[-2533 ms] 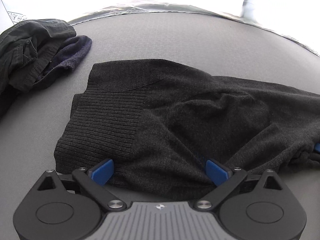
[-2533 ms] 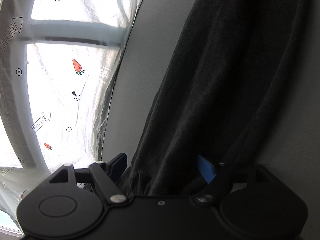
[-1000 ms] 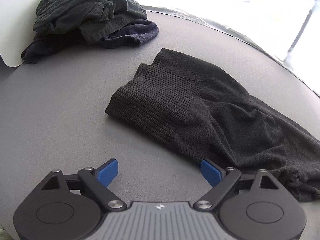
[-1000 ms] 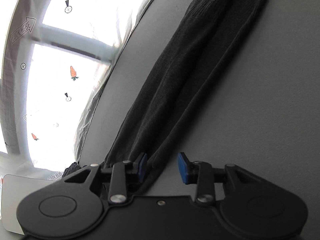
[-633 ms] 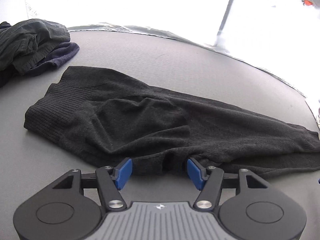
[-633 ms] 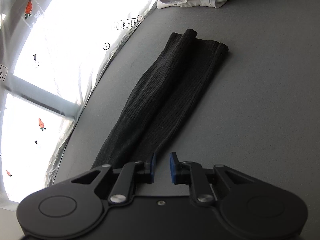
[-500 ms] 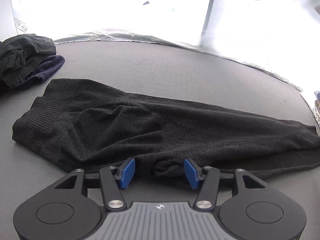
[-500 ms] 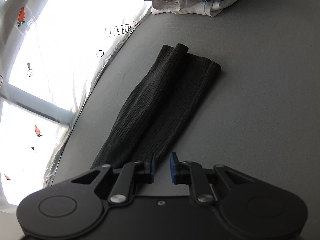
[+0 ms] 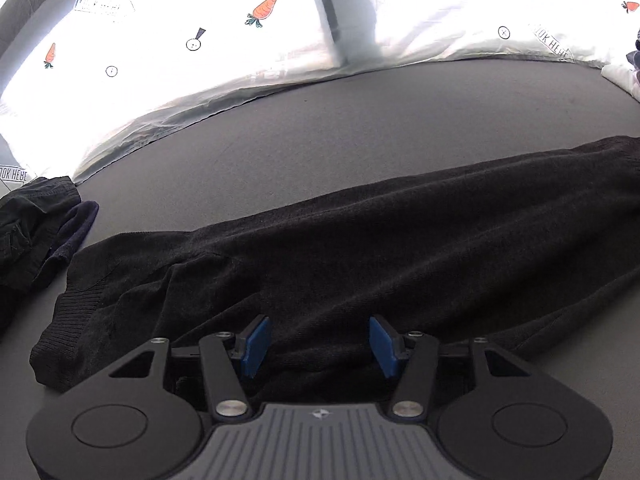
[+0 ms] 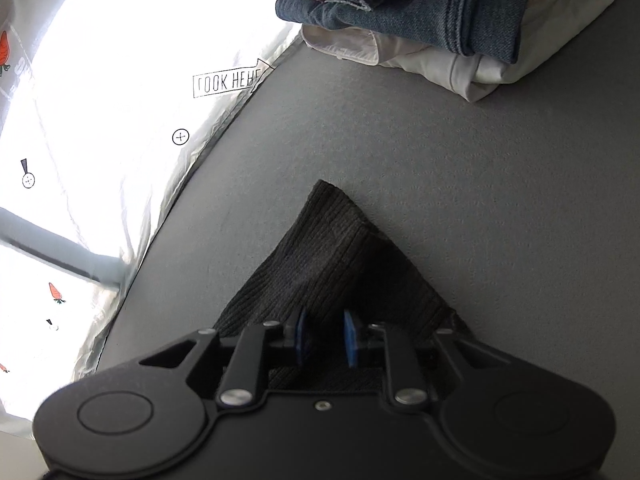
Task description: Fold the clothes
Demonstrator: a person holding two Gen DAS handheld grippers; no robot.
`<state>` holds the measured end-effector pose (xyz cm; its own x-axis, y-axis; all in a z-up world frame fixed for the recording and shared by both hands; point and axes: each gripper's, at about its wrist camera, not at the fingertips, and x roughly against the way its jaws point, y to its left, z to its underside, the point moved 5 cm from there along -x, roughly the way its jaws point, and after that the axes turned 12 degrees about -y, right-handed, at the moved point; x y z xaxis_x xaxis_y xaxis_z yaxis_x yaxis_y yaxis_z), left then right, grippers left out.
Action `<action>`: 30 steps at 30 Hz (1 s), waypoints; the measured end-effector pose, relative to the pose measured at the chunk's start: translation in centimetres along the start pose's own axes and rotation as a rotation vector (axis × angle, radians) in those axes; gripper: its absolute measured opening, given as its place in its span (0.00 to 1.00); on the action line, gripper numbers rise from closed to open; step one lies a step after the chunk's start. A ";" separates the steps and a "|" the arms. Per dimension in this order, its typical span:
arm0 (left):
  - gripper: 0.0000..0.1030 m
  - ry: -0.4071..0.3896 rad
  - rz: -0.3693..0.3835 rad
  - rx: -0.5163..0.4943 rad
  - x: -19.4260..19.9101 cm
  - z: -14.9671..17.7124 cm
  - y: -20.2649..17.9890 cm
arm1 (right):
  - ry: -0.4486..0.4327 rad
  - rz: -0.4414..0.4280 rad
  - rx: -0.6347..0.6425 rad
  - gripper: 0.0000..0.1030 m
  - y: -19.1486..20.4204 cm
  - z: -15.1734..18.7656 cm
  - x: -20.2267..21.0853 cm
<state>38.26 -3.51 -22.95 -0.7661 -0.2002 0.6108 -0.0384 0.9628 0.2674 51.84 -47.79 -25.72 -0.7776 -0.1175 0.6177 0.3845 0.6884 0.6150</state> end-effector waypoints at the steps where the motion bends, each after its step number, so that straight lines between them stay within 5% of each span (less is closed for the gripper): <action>1: 0.54 0.005 0.000 0.010 -0.1 -0.1 0.1 | -0.003 -0.003 0.002 0.21 0.0 -0.1 -0.2; 5: 0.53 0.017 0.022 0.061 -0.2 -0.1 0.5 | -0.021 -0.009 0.017 0.16 0.0 -0.5 -0.7; 6: 0.46 0.017 0.036 0.074 -0.2 -0.1 0.5 | -0.030 -0.004 0.030 0.08 0.0 -0.5 -0.6; 9: 0.07 0.018 0.089 0.113 -0.1 -0.1 0.6 | -0.063 -0.006 0.038 0.05 0.1 -0.5 0.0; 21: 0.02 -0.062 0.148 0.238 2.5 -1.6 3.6 | -0.185 -0.048 0.122 0.04 2.1 -1.8 5.1; 30: 0.01 -0.057 0.162 0.261 5.1 0.2 4.0 | -0.151 -0.002 0.077 0.04 -0.6 -0.5 6.6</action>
<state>34.06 -0.63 -18.85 -0.8103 -0.0373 0.5849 -0.0709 0.9969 -0.0346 46.73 -49.36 -21.75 -0.8462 -0.0141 0.5327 0.3483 0.7419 0.5729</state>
